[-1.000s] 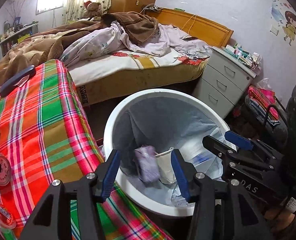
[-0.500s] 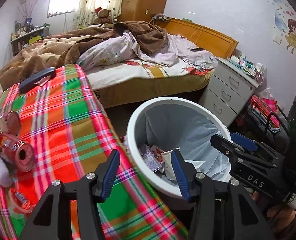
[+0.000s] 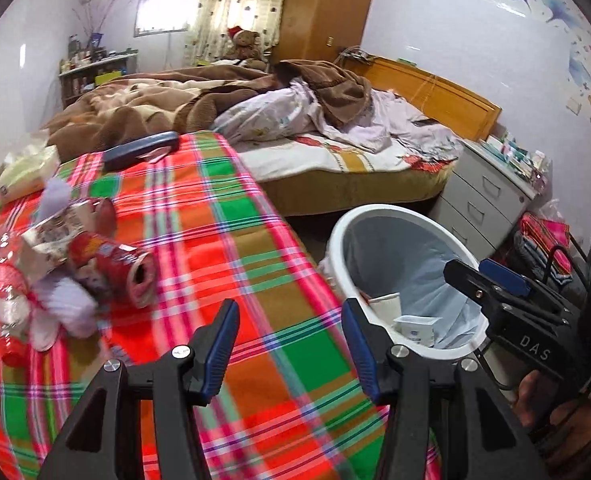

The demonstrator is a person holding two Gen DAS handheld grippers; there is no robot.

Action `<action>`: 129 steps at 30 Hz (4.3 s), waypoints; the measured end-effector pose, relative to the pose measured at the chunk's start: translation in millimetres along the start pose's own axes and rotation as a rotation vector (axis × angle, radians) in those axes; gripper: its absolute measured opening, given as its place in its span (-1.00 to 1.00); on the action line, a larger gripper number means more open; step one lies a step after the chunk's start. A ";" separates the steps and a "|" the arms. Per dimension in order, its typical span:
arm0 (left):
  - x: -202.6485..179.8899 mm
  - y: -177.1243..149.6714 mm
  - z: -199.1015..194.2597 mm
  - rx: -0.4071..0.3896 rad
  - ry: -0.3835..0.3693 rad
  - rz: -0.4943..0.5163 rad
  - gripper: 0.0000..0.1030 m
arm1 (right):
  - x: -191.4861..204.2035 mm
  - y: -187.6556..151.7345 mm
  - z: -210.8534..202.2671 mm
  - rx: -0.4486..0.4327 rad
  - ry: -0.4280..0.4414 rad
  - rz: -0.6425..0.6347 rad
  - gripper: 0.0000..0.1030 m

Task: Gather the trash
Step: 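Move both tools back toward the remaining trash on the bed, then grasp the clear plastic bottle with the left tool while the right tool grasps the red can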

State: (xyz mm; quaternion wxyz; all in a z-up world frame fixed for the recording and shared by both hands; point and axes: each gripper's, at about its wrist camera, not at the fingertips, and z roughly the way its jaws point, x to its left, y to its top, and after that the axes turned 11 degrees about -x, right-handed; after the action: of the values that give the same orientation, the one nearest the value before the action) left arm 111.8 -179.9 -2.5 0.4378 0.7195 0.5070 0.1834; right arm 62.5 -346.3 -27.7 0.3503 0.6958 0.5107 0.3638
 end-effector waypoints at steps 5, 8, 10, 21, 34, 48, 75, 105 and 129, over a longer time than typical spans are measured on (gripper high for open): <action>25.3 -4.3 -16.0 -0.026 0.064 -0.002 0.03 | 21.1 -0.8 -0.4 -0.009 0.035 -0.018 0.34; 46.4 -4.1 -26.2 -0.042 0.083 -0.039 0.03 | 35.8 -0.4 0.9 -0.012 0.065 -0.028 0.34; 58.9 -3.7 -31.1 -0.051 0.106 -0.054 0.03 | 46.5 -0.1 3.6 -0.012 0.085 -0.040 0.34; 136.5 -5.3 -59.8 -0.082 0.215 -0.181 0.26 | 91.1 -0.9 17.7 0.014 0.169 -0.090 0.34; 222.9 -9.9 -63.9 -0.055 0.329 -0.305 0.32 | 154.9 0.5 50.6 0.068 0.302 -0.178 0.34; 276.8 8.6 -26.7 0.010 0.282 -0.373 0.34 | 202.7 -4.2 89.3 0.160 0.447 -0.240 0.33; 304.7 8.3 22.4 0.086 0.339 -0.372 0.33 | 221.0 -21.8 119.0 0.255 0.409 -0.329 0.33; 272.7 -1.4 -23.5 0.038 0.361 -0.331 0.26 | 200.5 -19.7 95.2 0.189 0.392 -0.218 0.09; 172.3 7.1 -58.3 -0.010 0.261 -0.193 0.26 | 149.8 -6.8 47.2 0.068 0.364 -0.122 0.05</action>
State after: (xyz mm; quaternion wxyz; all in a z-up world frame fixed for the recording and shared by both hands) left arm 146.7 -1.4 4.2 0.3873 0.6354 0.6254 0.2348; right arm 132.2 -205.5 -34.4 0.2496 0.5978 0.6188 0.4443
